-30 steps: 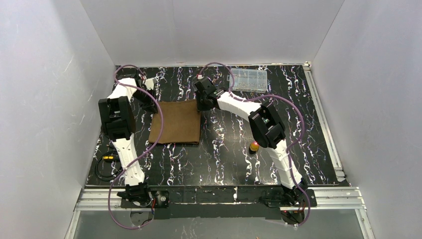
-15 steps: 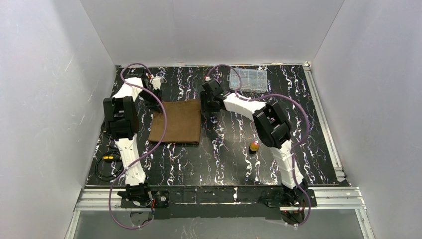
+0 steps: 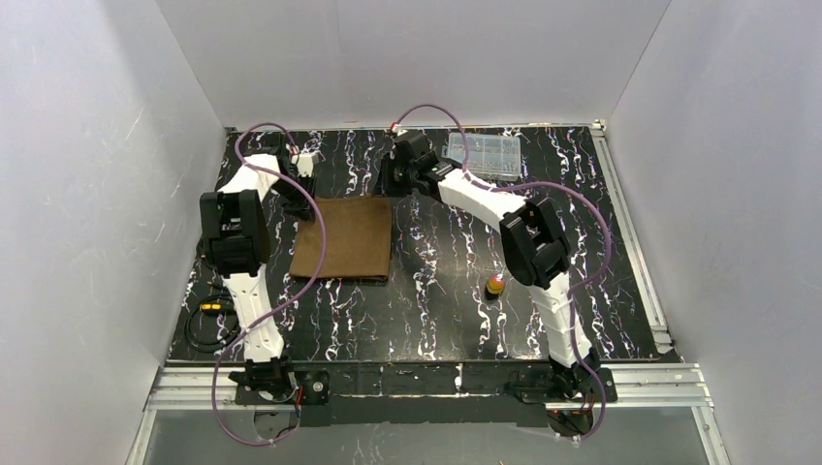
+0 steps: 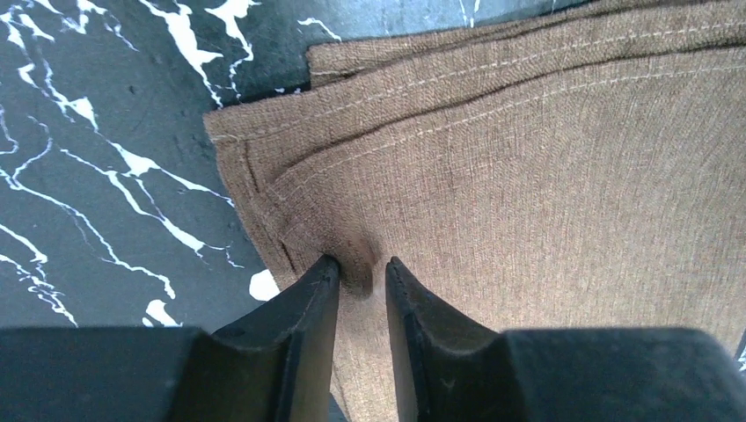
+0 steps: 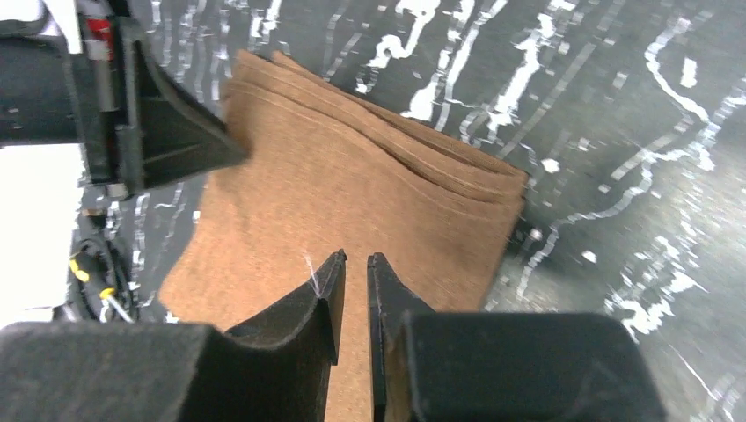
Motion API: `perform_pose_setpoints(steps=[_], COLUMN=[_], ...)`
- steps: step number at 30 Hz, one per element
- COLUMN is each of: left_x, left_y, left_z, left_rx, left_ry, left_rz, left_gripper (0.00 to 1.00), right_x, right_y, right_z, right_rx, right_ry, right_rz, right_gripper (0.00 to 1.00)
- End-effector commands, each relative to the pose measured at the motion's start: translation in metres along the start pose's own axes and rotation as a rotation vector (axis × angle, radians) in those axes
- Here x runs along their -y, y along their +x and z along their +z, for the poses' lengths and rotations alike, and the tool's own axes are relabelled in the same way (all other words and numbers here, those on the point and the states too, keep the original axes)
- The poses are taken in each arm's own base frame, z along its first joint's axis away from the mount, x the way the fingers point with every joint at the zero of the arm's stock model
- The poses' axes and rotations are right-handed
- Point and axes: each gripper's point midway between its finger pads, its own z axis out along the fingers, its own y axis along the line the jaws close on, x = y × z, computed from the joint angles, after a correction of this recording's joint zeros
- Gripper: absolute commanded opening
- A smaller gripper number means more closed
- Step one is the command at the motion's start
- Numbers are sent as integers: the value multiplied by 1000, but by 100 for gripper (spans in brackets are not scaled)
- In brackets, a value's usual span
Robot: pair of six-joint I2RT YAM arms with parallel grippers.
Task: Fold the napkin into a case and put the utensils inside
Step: Smooth out the square-folded napkin at the center of the board.
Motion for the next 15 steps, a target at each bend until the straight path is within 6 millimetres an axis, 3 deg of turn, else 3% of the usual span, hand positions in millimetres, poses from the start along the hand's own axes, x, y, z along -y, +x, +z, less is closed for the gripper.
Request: perform_pose_setpoints(steps=[1, 5, 10, 15], left_x=[0, -2, 7, 32], left_y=[-7, -10, -13, -1], left_z=[-31, -42, -61, -83], left_rx=[60, 96, 120, 124], left_ry=[-55, -92, -68, 15], left_rz=[4, 13, 29, 73], left_gripper=[32, 48, 56, 58], right_x=[-15, 13, 48, 66], right_y=[-2, 4, 13, 28], right_z=[16, 28, 39, 46], right_rx=[-25, -34, -57, -81], right_ry=[-126, -119, -93, -92], right_rz=[57, 124, 182, 236], right_gripper=[22, 18, 17, 15])
